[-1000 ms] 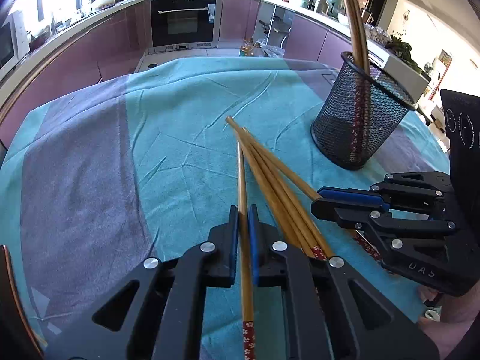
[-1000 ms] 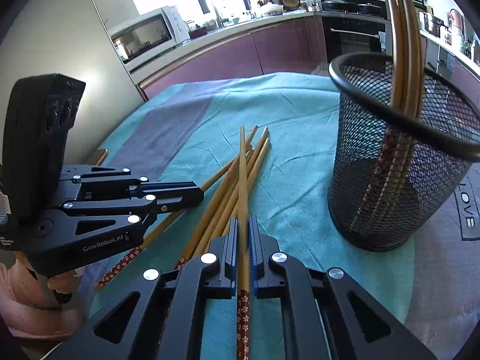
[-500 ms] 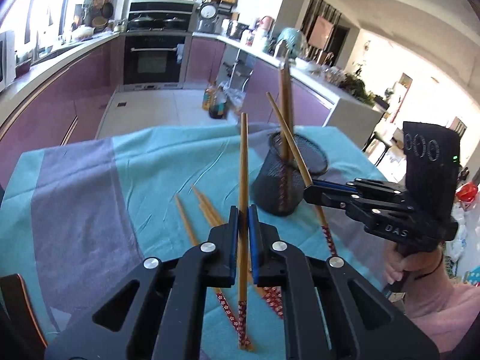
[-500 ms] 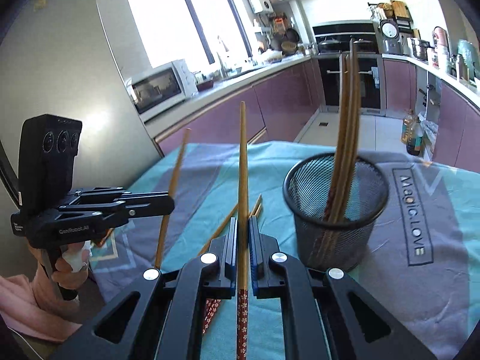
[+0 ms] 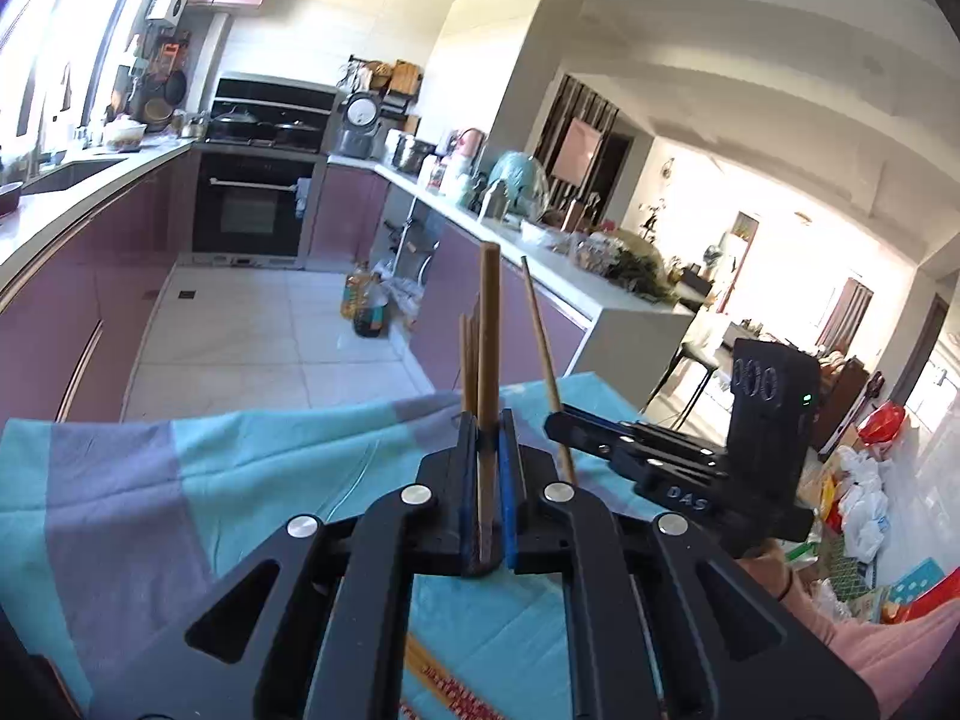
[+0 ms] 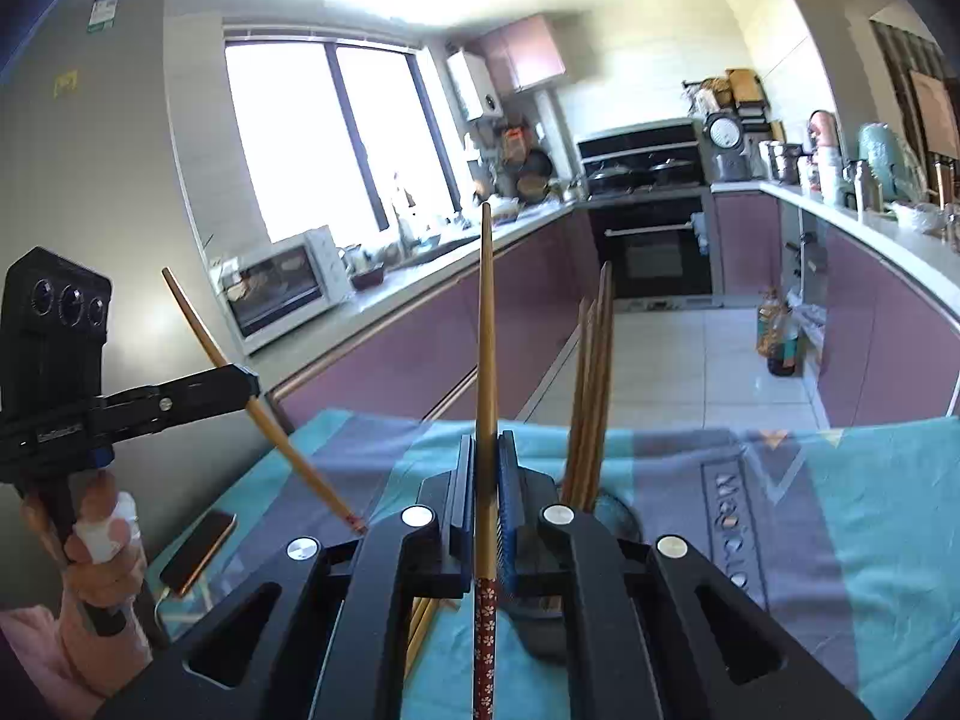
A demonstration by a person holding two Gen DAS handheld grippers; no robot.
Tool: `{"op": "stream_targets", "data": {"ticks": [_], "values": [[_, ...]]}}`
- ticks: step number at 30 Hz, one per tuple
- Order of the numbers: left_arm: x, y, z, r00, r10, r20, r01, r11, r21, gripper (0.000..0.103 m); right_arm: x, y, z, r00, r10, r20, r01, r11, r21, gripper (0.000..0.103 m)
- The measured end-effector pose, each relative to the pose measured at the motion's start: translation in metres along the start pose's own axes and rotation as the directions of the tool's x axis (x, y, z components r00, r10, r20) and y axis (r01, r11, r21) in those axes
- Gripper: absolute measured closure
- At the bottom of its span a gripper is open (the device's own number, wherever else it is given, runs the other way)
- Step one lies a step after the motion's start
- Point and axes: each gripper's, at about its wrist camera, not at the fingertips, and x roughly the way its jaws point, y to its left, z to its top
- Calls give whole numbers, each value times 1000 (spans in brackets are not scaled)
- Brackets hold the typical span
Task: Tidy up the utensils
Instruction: 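Lift both held chopsticks upright and carry them over the mesh cup, then lower both chopsticks into the black mesh cup and open both tools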
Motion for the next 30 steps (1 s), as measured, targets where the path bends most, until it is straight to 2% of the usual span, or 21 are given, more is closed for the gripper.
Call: {"op": "stream_targets", "data": {"ticks": [7, 13, 16, 20, 30], "values": [[6, -23, 37, 998, 0, 66, -3, 999, 50, 96, 4, -13, 21, 995, -44, 85, 44, 999, 13, 97], [23, -36, 49, 997, 8, 71, -12, 998, 56, 96, 21, -19, 24, 992, -71, 105, 69, 997, 24, 97], [34, -39, 44, 999, 14, 40, -16, 998, 55, 96, 32, -22, 20, 992, -83, 95, 81, 996, 33, 97], [54, -44, 32, 998, 48, -42, -44, 996, 81, 96, 42, -29, 10, 993, -105, 48, 103, 994, 41, 97], [94, -43, 1, 976, 84, -203, -60, 991, 119, 96, 44, -37, -10, 990, -97, -102, 104, 993, 60, 97]]}}
